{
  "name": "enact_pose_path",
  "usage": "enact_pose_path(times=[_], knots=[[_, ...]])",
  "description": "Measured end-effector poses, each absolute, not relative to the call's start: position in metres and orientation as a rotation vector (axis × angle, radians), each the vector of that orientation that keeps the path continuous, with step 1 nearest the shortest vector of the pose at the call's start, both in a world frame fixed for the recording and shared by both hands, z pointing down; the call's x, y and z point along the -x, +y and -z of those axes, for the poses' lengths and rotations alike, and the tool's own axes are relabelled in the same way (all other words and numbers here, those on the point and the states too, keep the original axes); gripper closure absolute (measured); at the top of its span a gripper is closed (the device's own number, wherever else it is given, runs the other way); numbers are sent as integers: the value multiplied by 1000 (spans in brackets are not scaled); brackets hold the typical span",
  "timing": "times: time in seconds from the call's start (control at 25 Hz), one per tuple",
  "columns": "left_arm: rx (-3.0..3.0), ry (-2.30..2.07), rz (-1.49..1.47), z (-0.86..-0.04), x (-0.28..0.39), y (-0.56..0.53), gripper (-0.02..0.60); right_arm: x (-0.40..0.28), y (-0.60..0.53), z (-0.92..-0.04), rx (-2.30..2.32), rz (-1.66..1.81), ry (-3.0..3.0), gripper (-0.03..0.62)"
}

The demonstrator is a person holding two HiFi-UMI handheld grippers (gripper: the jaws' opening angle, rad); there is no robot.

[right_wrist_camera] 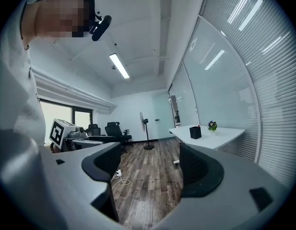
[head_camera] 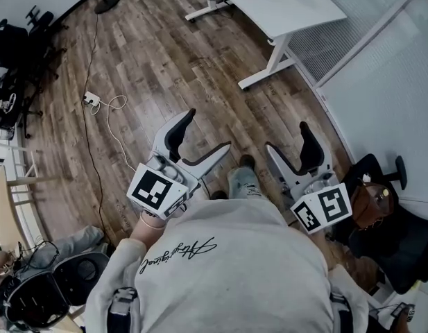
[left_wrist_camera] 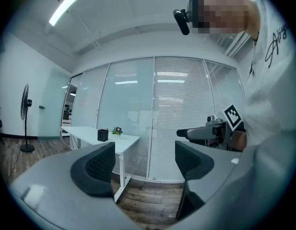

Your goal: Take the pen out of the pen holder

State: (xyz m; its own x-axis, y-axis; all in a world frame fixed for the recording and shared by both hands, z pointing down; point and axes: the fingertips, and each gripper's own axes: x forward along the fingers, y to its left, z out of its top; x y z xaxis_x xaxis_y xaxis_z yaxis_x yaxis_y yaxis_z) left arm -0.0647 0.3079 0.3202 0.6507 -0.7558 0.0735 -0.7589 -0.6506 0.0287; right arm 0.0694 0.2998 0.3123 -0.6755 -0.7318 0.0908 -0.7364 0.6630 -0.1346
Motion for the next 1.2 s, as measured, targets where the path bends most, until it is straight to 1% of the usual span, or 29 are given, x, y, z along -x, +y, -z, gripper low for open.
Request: enact_pose_path(times=[0.64,0.96,1.2], knots=[[-2790,-1329,-56,-306,34,192,207,-94,177,-299,-1196,-244,-2863,230],[-2776,-1381,-48,-302,21,154,207,-107,136,-294,-1147,-221,-2888,230],[-2787,-1397,-22,-300,-1,131,207,-130,113,-293,-1142,-199,-2894,230]])
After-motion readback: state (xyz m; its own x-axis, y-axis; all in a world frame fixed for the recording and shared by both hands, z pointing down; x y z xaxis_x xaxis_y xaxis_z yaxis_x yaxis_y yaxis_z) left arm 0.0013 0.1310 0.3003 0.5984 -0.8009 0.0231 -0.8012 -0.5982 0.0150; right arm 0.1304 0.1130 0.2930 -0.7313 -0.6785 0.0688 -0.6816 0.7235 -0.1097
